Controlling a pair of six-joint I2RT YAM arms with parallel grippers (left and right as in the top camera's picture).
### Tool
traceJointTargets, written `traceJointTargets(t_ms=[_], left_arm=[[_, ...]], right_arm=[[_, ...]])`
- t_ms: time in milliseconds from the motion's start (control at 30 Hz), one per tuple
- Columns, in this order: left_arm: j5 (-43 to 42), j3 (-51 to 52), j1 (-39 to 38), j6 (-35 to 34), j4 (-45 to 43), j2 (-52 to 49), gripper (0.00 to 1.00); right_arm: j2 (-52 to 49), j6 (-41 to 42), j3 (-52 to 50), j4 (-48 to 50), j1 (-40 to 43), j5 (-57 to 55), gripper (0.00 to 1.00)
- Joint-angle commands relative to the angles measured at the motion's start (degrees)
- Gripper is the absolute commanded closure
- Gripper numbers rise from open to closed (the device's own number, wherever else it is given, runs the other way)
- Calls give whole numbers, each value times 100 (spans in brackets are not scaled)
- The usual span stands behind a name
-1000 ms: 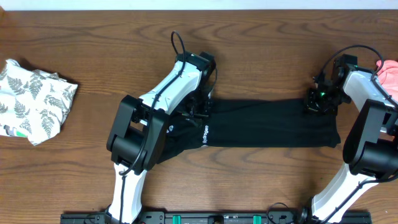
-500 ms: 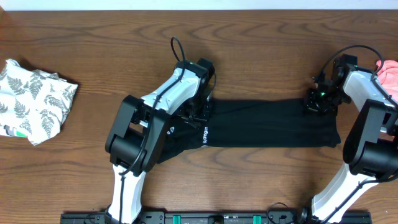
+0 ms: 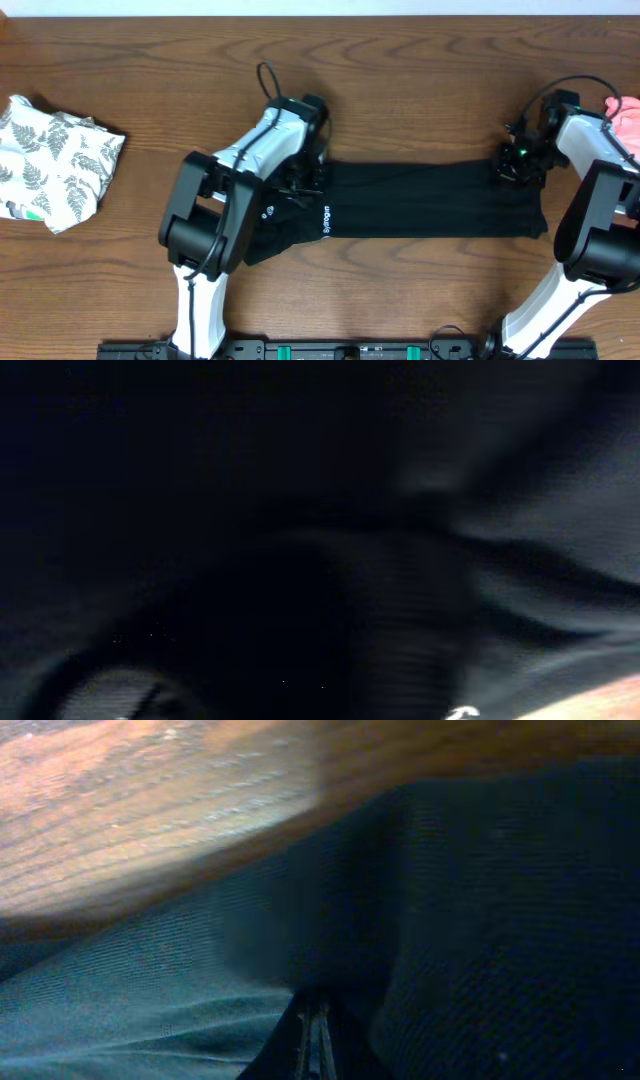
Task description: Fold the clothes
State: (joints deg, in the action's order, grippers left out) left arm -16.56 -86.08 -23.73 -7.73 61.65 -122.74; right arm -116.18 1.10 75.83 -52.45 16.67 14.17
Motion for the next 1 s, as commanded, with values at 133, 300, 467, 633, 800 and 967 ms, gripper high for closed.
traceJointTargets(t_ms=[133,300,467,633,800,967], left_arm=[[590,199,455,15,-48,-212,87],[590,199,442,15,-114,-212,87],[592,197,444,15,-114,-212,87],[595,199,444,15,-116,-212,87],[667,197,472,13,-120,-212,87],[721,197,697,13,-144,-212,88]], right_arm=[[-214,55,-111,-7,457,-352,89],[-214,55,-20,-92,470,-297,88],[-210,55,398,-431,474,-295,88],[-210,-57,1357,-1248,494,-297,84],[-210,-208,2184,-1853,627,-299,78],[-210,-450,2179,-1937,929,-293,39]])
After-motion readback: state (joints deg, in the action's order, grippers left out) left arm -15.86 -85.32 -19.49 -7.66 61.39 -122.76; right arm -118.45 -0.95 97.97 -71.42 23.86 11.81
